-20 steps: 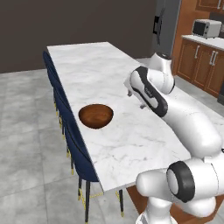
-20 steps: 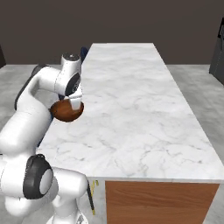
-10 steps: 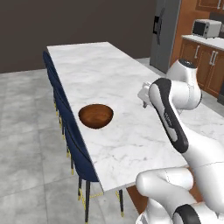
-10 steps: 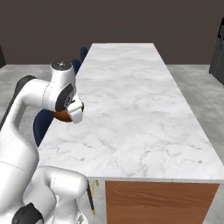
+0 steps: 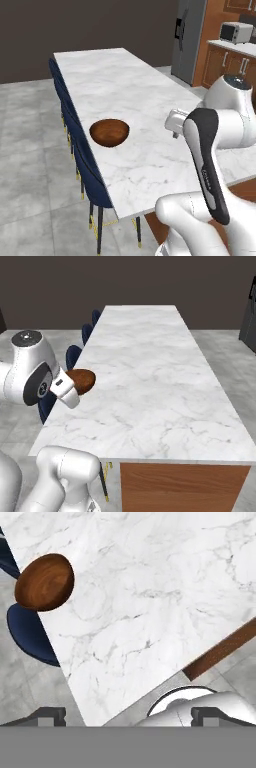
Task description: Pick up the bowls from the cabinet and place each bowl in front of a stool on the dining counter.
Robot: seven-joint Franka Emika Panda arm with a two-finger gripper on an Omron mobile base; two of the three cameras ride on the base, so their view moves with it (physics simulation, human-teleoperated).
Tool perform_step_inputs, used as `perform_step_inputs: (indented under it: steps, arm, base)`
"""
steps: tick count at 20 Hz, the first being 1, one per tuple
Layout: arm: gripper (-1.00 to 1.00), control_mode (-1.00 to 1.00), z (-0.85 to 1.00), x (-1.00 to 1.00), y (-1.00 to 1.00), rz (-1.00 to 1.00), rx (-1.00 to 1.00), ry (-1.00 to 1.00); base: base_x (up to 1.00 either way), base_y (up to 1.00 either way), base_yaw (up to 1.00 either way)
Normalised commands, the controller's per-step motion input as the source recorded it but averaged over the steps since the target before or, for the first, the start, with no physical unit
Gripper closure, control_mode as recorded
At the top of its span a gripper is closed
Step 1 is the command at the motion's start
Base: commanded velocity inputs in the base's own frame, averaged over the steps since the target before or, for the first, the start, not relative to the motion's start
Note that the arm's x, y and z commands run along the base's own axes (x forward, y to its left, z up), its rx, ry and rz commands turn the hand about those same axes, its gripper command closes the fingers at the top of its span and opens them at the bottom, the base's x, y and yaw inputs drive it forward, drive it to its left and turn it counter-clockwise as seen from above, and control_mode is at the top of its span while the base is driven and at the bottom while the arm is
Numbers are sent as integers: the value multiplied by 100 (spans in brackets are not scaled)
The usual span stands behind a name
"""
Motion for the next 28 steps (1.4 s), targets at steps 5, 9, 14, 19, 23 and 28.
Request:
perform_step_inputs:
  steps: [5,9,14,19,23,28]
  arm:
    - [-100,-100,34,-86,15,32,-13,-2]
    - [-100,-100,50,-61,-1,25,-5,-4]
    - [-100,-100,63,-10,0,9,0,-16]
    - [-100,-100,44,-14,-6,1,-5,-22]
    - [-100,-100,2,-39,-39,0,-14,-18]
    - [-100,100,5,-2,-21,0,-7,-9]
  base:
    - [0,0,0]
    - [0,0,0]
    - [0,0,0]
    - [0,0,0]
    - [0,0,0]
    - [0,-6,0]
